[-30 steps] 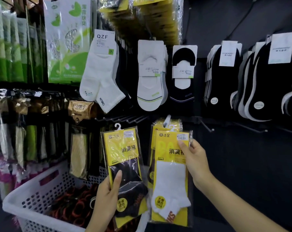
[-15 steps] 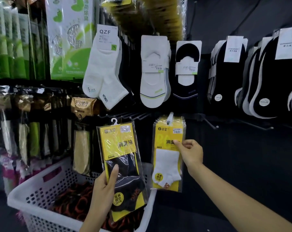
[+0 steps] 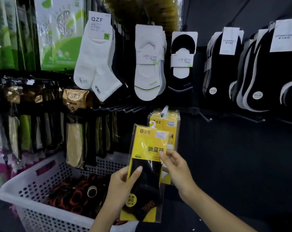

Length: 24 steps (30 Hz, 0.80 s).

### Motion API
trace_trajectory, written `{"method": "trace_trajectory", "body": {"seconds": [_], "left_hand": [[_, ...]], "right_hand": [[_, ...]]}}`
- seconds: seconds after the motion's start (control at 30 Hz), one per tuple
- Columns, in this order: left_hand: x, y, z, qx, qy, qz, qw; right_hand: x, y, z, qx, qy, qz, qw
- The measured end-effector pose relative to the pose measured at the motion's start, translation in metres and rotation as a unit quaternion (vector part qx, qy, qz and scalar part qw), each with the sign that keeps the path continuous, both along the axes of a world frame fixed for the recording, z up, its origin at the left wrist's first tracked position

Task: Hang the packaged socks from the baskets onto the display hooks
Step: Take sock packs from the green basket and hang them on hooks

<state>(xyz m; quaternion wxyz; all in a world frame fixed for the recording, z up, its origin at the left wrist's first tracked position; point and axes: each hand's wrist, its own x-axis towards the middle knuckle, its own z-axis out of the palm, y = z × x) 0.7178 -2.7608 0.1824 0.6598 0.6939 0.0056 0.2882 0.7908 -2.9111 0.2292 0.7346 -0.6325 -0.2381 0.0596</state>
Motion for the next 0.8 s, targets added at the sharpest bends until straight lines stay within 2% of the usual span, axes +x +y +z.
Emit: {"method": "trace_trajectory", "body": {"seconds": [0.13, 0.27, 0.53, 0.8], "left_hand": [[0.007, -0.013, 0.001, -0.014, 0.002, -0.013, 1.000], [0.013, -0.020, 0.004, 0.002, 0.025, -0.032, 0.999], [0.021, -0.027, 0.004, 0.001, 0.017, -0.003, 1.000], [0.037, -0.025, -0.027, 0.028, 0.058, 0.009, 0.998]], "right_hand": [[-0.002, -0.006, -0.002, 0.074, 0.005, -0.056, 0.996], [0.011, -0.012, 0.006, 0.091, -0.021, -0.129, 0.987], [0.036, 0.005, 0.023, 0.031, -0.043, -0.119, 0.991], [0.060, 0.008, -0.002, -0.021, 0.050, -0.178, 0.983]]}}
